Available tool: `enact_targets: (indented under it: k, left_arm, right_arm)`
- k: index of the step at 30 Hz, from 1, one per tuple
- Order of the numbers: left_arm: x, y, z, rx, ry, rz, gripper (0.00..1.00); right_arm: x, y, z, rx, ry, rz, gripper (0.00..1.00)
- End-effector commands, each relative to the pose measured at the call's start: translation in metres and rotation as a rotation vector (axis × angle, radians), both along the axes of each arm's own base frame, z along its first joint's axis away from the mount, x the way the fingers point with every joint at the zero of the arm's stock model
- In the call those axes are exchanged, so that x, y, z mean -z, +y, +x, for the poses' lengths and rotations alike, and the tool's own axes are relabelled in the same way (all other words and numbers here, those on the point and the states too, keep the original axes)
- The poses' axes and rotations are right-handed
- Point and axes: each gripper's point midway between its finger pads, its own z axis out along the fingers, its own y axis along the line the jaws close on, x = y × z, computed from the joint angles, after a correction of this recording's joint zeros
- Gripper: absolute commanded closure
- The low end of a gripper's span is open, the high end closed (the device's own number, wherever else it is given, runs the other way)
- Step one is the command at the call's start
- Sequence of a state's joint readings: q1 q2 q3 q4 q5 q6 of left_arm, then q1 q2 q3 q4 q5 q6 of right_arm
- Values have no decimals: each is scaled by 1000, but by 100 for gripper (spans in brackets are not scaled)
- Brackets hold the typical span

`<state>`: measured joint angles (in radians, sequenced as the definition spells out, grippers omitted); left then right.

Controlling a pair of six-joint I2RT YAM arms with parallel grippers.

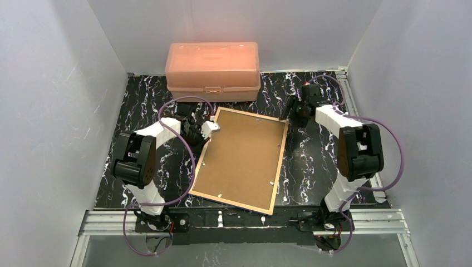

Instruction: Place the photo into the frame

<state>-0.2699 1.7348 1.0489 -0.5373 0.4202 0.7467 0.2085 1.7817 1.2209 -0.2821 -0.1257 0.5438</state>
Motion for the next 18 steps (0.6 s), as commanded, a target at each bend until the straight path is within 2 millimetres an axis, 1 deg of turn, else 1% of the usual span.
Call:
enact_targets:
  k: [1,3,5,6,7,9,11,12,13,15,18]
  left_arm:
    - [-6,-5,-33,121,27,-2,100]
    - [-9,-9,-45,171,40,-15,100]
    - [-10,-14,-55,215,54,-22,100]
    - [-11,-16,-58,231,63,-30,100]
    - [-12,-18,-62,249,71,-33,100]
    - [-13,-23,-69,283,89,-44,100]
    - [-13,-27,-76,322,105,-47,100]
    - [-15,-30,-82,345,118,-56,100]
    - [-16,-32,-87,367,130,-64,100]
    - [-21,-36,-99,411,151,-85,100]
    - [-27,-37,-115,469,177,-100,100]
  right_arm:
    - [7,-21,-19,1,17,-60,28]
    - [15,-17,-22,-22,34,-26,26]
    - [17,-4,-18,-53,36,36,27]
    - [16,2,-14,-62,29,65,28]
    - [10,11,-8,-76,5,86,28]
    - [3,31,0,-128,-11,92,29]
    - [-1,58,2,-200,-6,83,29]
    - [-3,74,1,-238,-6,80,30]
    - [-3,86,1,-262,-7,80,30]
    - [-5,104,-1,-292,-8,88,31]
    - [-1,130,-10,-350,-3,94,32]
